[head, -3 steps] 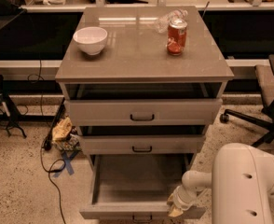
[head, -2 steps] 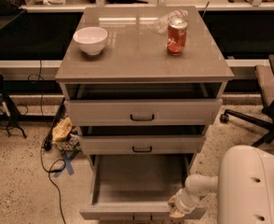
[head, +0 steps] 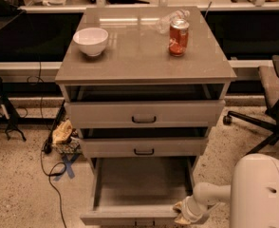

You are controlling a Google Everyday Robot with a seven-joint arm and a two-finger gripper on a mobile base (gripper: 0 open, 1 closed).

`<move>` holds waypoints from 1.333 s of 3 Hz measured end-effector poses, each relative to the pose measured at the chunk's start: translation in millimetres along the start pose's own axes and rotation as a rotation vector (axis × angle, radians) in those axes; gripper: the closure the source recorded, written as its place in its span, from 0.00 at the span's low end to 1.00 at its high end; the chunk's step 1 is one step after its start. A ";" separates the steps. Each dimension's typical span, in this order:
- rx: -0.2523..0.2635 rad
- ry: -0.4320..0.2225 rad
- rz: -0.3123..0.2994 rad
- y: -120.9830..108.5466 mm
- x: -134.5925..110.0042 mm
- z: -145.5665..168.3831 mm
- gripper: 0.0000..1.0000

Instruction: Open bottom drawer

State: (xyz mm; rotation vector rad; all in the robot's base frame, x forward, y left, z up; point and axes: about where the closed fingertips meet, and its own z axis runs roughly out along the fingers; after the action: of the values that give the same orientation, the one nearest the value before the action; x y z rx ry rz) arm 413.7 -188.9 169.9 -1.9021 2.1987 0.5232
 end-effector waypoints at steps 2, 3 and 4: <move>-0.017 -0.020 0.003 10.9 8.6 6.6 1.00; -0.017 -0.020 0.003 10.0 8.5 6.6 0.81; -0.021 -0.021 0.004 11.9 8.4 8.1 0.58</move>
Offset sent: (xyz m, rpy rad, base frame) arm -0.1202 -0.0546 -0.0686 0.2106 0.1333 0.0054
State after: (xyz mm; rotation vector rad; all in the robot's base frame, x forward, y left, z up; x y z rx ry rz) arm 399.9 -192.1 161.0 -1.8944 2.1926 0.5657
